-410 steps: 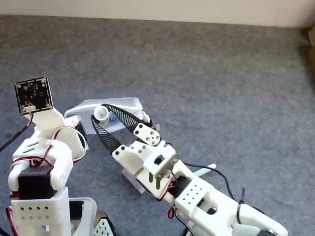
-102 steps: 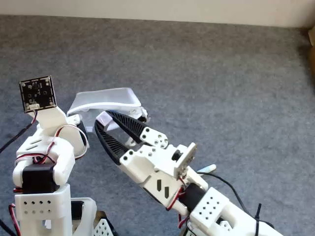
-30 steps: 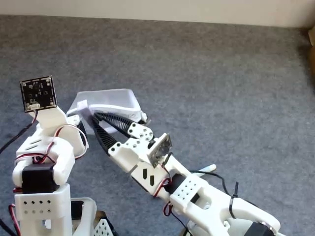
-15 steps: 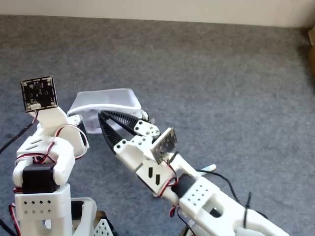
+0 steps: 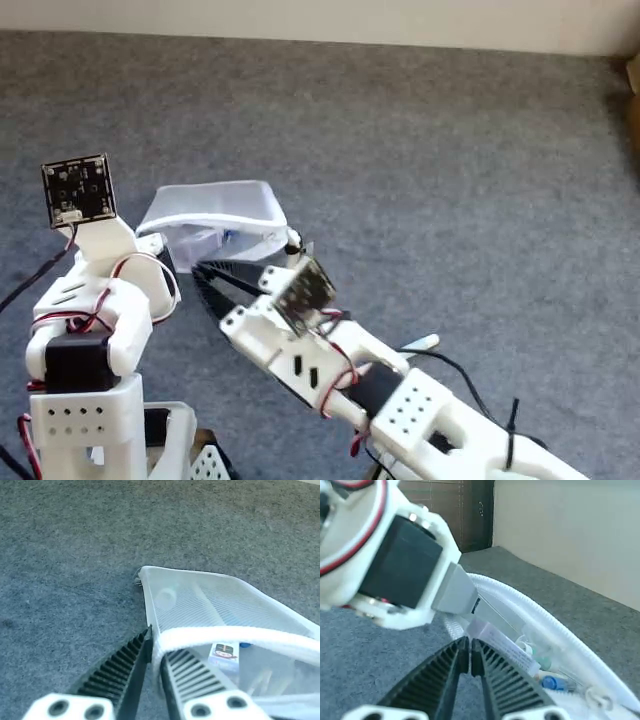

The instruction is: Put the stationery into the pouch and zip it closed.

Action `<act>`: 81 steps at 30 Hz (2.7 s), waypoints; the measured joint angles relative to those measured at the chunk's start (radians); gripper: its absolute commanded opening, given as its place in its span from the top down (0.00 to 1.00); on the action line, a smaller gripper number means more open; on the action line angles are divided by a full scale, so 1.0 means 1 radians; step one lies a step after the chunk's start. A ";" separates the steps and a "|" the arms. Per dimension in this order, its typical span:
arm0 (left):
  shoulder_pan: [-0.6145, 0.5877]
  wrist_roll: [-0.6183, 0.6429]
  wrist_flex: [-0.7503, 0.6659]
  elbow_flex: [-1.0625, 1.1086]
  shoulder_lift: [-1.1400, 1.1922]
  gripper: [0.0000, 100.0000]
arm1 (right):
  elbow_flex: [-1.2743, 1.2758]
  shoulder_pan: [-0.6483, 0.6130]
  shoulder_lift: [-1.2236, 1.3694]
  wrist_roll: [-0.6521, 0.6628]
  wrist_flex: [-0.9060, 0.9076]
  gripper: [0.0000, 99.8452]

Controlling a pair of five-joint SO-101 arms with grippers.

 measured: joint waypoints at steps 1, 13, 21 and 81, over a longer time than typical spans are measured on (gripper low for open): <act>0.000 0.000 0.000 0.000 0.000 0.99 | -0.034 0.015 0.044 -0.020 0.000 1.00; 0.000 0.000 0.000 0.000 0.002 0.99 | -0.311 0.094 0.284 -0.121 0.276 1.00; 0.000 0.000 0.000 0.000 0.002 0.99 | -0.311 0.104 -0.018 -0.121 0.608 0.99; -0.104 0.005 0.000 0.029 -0.012 0.99 | -0.313 0.632 0.367 -0.359 1.433 0.86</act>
